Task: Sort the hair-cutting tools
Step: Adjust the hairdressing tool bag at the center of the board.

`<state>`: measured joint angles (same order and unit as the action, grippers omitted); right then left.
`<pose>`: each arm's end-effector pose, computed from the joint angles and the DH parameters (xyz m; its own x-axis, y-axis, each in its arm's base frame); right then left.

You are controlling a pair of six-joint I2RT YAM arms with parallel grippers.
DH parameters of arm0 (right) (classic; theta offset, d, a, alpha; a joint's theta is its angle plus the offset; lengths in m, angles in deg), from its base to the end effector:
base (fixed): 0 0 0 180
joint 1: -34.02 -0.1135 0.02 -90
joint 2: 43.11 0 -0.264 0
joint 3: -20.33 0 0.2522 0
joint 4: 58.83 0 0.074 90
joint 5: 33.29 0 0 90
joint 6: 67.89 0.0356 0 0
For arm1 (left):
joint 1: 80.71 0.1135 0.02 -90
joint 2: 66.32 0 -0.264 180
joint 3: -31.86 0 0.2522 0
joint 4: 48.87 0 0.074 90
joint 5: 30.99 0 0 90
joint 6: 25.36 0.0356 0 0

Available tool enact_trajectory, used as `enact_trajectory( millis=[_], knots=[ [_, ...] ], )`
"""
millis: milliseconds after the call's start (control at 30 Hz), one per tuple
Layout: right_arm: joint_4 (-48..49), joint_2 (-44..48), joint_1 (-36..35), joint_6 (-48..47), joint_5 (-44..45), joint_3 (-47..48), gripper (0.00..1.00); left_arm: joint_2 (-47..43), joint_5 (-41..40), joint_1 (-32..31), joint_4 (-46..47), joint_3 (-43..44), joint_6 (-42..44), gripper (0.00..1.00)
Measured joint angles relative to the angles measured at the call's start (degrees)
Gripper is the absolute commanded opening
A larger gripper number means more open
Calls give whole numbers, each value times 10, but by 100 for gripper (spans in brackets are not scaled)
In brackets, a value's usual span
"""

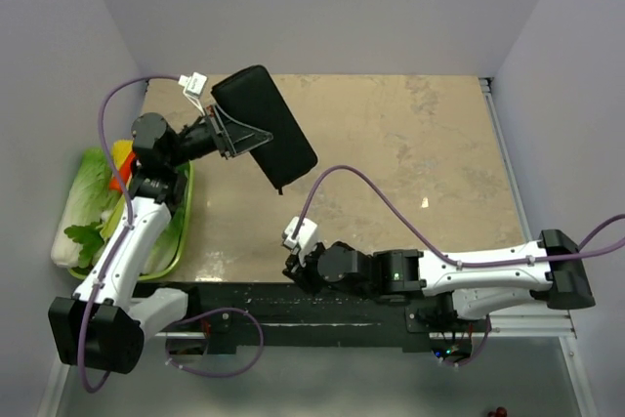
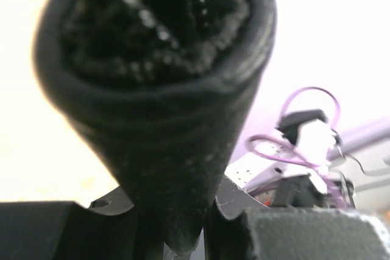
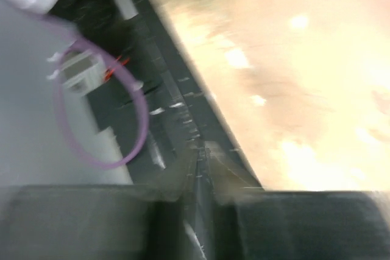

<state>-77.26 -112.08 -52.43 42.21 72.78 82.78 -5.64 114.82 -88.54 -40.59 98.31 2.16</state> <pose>0.0268 0.2728 0.2856 -0.3488 -0.2888 -0.8916 -0.8771 0.4358 0.2019 0.2267 -0.0609 0.3919 -0.6618 -0.4120 -0.6263 0.6160 0.1774 -0.7675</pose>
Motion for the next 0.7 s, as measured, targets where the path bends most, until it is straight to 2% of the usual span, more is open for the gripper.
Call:
enact_trajectory(
  millis=[33, 133, 200, 300, 400, 567, 700],
  knots=[
    [-15, 0, -3, 1, 35, 9, 47, 5, -10, 0, -29, 0, 15, 0],
    [-45, 28, 8, -6, 130, 12, 43, 16, -26, 1, -80, -3, 38, 0],
    [-64, 63, 48, -3, 155, 12, 49, 17, -29, 1, -71, -20, 42, 0],
    [-81, 149, 153, 5, 180, 7, 56, 33, -16, -2, -8, -73, 30, 0],
    [-92, 207, 229, 16, 185, 5, 55, 90, -5, -18, 57, -125, 12, 0],
    [-114, 166, 278, 45, 169, 1, 55, 233, -9, -98, 135, -145, -15, 0],
    [-123, 119, 338, 66, 123, -53, 51, 312, -5, -162, 210, -144, -40, 0]
  ],
)
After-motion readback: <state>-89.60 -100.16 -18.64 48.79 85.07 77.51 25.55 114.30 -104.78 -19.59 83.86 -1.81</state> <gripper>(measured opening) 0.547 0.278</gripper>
